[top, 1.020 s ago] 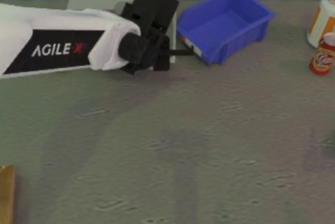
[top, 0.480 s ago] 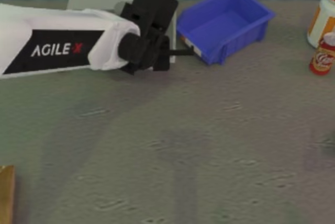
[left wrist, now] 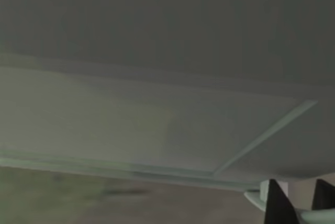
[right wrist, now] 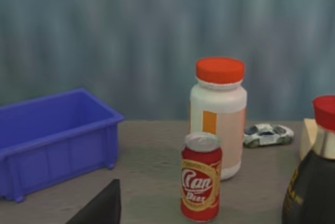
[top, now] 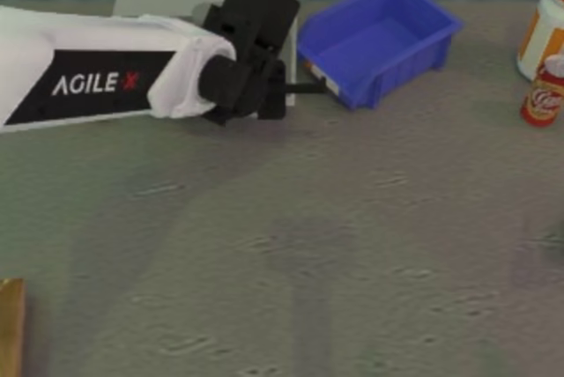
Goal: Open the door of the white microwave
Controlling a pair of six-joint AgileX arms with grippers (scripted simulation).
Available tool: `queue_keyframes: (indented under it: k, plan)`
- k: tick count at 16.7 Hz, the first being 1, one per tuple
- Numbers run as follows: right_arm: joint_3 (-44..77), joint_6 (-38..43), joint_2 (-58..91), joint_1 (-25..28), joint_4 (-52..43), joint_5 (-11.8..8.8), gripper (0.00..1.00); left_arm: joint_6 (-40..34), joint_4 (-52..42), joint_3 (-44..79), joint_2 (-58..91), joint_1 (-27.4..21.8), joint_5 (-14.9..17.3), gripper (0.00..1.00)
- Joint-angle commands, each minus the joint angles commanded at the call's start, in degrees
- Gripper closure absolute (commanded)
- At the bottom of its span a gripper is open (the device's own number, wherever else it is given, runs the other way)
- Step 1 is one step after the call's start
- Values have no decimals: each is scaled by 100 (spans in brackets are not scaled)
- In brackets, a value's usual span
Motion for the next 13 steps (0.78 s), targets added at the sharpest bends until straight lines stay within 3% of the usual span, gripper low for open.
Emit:
queue_keyframes:
  k: [13]
  plan:
    - [0, 0, 0, 0, 0, 0, 0, 304, 224, -331, -233, 44, 227, 100]
